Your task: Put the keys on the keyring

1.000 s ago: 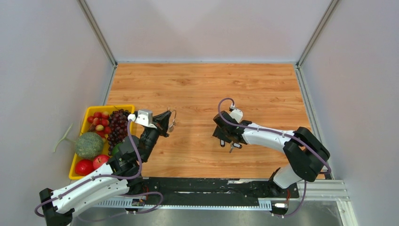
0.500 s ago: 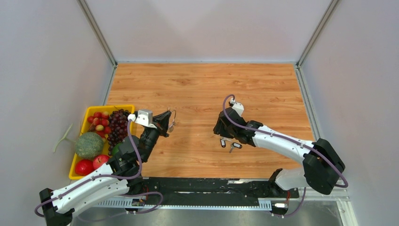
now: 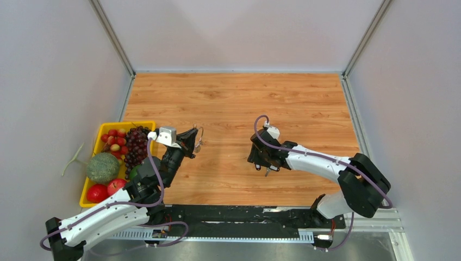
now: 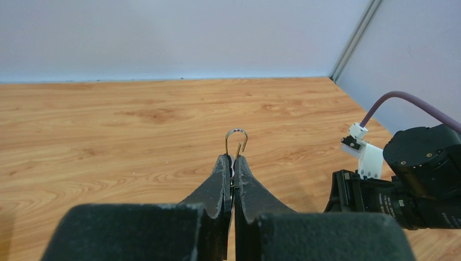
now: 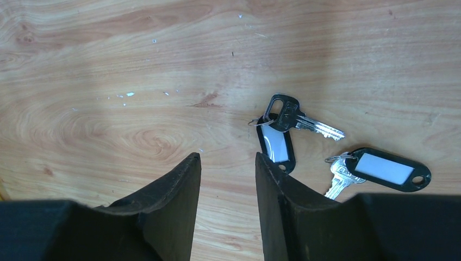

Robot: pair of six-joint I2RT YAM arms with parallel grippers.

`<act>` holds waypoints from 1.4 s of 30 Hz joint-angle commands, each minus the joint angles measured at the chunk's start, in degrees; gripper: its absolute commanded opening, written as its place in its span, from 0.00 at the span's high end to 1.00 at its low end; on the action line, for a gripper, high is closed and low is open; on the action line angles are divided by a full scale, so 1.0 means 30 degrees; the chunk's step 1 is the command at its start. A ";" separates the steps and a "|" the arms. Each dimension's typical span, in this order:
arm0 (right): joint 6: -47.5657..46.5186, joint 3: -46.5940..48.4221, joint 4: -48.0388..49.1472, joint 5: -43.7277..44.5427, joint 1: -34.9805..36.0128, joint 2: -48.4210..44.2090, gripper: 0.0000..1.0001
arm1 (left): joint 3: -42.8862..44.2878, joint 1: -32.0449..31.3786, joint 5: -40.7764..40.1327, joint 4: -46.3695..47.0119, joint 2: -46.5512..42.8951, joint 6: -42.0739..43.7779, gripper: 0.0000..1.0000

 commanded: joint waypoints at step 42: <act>0.0378 0.1268 0.1208 -0.0355 -0.1561 0.2419 0.97 | -0.0047 0.0071 0.0123 0.0462 -0.0110 -0.0131 1.00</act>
